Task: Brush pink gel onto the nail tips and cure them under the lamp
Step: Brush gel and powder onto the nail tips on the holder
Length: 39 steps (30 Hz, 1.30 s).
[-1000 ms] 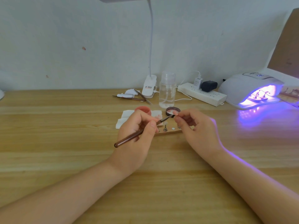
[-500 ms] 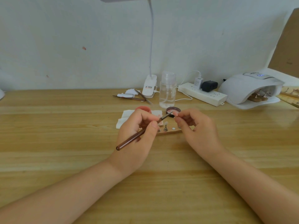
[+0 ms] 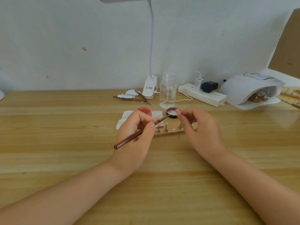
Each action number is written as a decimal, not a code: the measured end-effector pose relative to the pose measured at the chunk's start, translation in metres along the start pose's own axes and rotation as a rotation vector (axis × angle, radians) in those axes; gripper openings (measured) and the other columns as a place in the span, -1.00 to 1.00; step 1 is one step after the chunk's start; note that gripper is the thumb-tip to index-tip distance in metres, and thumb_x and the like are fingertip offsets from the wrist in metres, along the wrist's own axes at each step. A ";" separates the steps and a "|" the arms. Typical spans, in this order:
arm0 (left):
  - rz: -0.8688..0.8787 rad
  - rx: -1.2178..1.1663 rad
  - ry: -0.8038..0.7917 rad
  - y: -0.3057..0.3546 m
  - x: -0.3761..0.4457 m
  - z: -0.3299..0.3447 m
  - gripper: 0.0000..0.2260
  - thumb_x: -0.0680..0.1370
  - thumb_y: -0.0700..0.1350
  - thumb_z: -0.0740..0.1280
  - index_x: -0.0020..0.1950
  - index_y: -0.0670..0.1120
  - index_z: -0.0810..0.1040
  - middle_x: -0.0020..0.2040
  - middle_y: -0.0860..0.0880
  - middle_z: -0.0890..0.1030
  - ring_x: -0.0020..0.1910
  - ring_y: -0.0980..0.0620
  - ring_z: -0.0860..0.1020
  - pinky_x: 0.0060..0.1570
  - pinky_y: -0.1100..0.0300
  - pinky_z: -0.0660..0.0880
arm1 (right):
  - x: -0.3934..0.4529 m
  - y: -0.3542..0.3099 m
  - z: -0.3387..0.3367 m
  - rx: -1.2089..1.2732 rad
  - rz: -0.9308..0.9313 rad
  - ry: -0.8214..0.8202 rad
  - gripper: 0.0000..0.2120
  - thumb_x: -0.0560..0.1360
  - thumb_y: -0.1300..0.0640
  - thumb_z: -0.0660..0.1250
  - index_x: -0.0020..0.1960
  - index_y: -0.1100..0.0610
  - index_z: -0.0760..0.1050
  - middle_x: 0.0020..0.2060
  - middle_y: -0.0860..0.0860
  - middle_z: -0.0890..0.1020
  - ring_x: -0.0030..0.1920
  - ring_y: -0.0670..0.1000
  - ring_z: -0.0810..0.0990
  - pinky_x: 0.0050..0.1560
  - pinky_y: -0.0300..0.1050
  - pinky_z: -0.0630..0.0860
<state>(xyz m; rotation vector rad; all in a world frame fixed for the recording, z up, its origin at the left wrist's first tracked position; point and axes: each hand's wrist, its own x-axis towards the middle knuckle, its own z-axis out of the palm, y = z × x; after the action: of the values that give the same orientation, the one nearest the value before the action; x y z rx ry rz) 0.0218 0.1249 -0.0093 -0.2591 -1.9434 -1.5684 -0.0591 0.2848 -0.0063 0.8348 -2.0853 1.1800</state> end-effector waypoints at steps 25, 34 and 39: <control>-0.019 -0.064 0.104 -0.012 0.006 0.001 -0.90 0.51 -0.12 0.24 -0.09 0.05 0.52 0.09 -0.07 0.59 -0.05 0.05 0.59 -0.01 0.20 0.53 | 0.002 0.014 0.015 -0.226 0.390 -0.263 -0.87 0.48 0.01 0.36 -0.17 0.00 0.65 -0.48 -0.13 0.51 -0.39 -0.13 0.45 -0.40 -0.29 0.28; -0.015 -0.062 0.104 -0.011 0.007 0.000 -0.82 0.51 -0.11 0.24 -0.15 0.19 0.53 0.08 -0.04 0.60 -0.05 0.08 0.59 -0.03 0.26 0.51 | 0.003 0.012 0.014 -0.349 0.381 -0.328 -0.82 0.50 -0.04 0.33 -0.14 0.02 0.65 -0.32 -0.08 0.64 -0.26 -0.06 0.55 -0.20 -0.13 0.52; -0.030 -0.078 0.101 -0.009 0.006 0.000 -0.83 0.51 -0.12 0.24 -0.16 0.16 0.54 0.09 -0.03 0.60 -0.03 0.07 0.58 0.02 0.21 0.52 | 0.006 0.015 0.000 -0.513 0.374 -0.346 -0.72 0.39 -0.18 0.33 -0.34 -0.01 0.50 -0.39 -0.13 0.56 -0.28 -0.09 0.52 -0.33 -0.19 0.47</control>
<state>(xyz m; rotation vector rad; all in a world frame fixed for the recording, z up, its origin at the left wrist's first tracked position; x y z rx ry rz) 0.0120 0.1212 -0.0132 -0.1800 -1.8199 -1.6468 -0.0743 0.2901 -0.0096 0.4351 -2.7490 0.6341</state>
